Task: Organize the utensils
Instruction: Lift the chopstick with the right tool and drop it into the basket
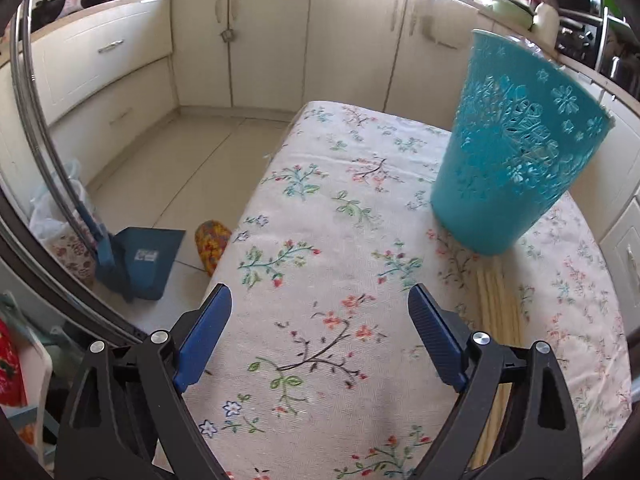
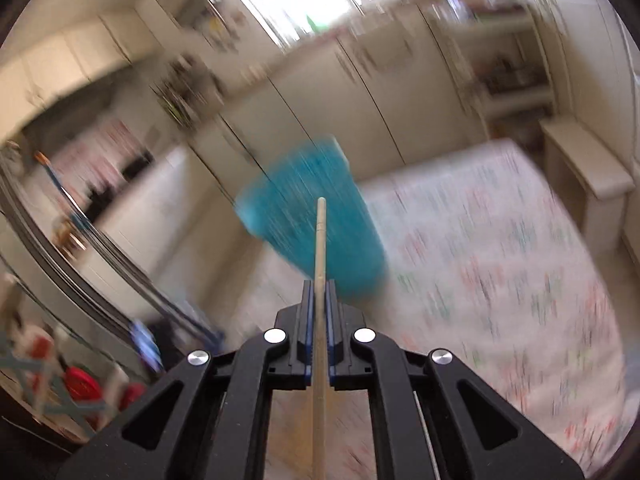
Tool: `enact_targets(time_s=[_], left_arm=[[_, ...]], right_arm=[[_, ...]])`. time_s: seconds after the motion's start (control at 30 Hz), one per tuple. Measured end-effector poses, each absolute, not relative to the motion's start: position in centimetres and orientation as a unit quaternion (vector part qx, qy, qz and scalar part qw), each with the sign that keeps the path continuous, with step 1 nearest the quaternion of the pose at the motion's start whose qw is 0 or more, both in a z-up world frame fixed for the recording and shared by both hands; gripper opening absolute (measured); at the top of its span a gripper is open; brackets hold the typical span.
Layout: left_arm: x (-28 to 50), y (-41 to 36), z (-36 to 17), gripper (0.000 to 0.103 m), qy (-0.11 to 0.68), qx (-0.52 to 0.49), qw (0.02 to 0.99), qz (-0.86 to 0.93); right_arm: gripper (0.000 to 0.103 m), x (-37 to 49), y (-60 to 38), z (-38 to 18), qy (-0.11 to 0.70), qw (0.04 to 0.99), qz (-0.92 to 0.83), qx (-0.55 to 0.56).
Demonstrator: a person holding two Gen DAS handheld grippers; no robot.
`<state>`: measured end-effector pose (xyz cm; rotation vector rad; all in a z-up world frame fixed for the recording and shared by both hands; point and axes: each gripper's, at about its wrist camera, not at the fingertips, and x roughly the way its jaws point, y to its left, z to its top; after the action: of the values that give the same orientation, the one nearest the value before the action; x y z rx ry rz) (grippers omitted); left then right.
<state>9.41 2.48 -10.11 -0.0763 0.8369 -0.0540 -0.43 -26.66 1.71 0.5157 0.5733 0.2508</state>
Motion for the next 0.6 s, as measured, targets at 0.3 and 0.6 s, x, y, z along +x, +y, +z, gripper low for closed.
enact_targets(time_s=[0.3, 0.6], left_arm=[[9.2, 1.2, -10.1, 0.086, 0.396, -0.016, 0.918, -0.029], [9.3, 2.2, -10.0, 0.086, 0.398, -0.041, 0.916, -0.031]], right_arm=[[0.006, 10.9, -22.7, 9.8, 0.151, 0.956, 0.127, 0.216], [0.006, 14.6, -22.4, 5.4, 0.195, 0.96, 0.072, 0.188]])
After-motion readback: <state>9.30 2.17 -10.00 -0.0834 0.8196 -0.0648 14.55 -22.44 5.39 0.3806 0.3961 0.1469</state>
